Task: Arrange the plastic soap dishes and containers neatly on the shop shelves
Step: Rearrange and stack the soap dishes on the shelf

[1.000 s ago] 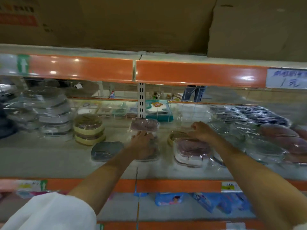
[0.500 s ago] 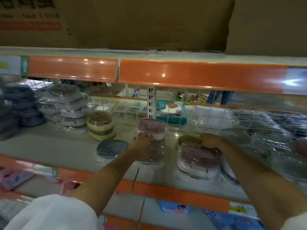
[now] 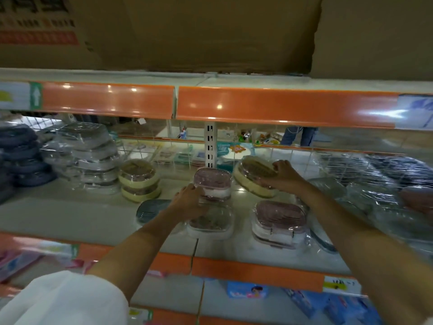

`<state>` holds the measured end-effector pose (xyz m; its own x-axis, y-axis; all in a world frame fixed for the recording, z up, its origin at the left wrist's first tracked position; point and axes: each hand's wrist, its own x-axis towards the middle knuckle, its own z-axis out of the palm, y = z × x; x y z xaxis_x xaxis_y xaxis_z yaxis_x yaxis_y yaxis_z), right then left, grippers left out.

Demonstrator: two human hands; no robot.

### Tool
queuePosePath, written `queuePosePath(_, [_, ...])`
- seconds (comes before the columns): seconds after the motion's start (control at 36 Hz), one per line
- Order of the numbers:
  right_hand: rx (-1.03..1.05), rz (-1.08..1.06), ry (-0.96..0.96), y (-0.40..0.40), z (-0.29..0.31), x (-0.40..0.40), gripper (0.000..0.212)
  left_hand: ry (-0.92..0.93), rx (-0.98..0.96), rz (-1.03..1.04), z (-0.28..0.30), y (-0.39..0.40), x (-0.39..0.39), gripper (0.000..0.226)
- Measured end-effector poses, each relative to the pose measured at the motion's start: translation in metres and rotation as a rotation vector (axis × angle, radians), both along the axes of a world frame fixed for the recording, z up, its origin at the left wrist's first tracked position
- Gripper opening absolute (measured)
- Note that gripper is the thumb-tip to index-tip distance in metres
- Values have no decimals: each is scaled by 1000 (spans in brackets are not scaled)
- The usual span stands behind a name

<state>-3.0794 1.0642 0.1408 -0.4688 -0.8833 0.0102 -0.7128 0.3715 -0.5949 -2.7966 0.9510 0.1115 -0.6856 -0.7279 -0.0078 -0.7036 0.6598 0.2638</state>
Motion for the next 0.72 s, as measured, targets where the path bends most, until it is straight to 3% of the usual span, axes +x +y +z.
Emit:
queuePosePath(0.11, [-4,39,20,-5,26,70,78,27,31,15,4,-11,23,54])
queuePosePath(0.19, [-41,79,23,-26,25,105,95,32,35,38,6,-21,48,55])
queuePosePath(0.33, [10,156,55,-66,29,170,78,29,20,78,7,-44,97,51])
queuePosePath(0.42, [41,165,88,-94,28,208,90,12,13,65,6,-59,128,46])
queuePosePath(0.47, [18,168,96,-113,24,227,100,38,22,46,6,-65,147,52])
queuePosePath(0.56, [10,169,109,-135,20,257,93,95,28,99,7,-76,171,66])
queuePosePath(0.72, [-54,105,145,-187,20,291,90,152,28,65,19,-97,199,48])
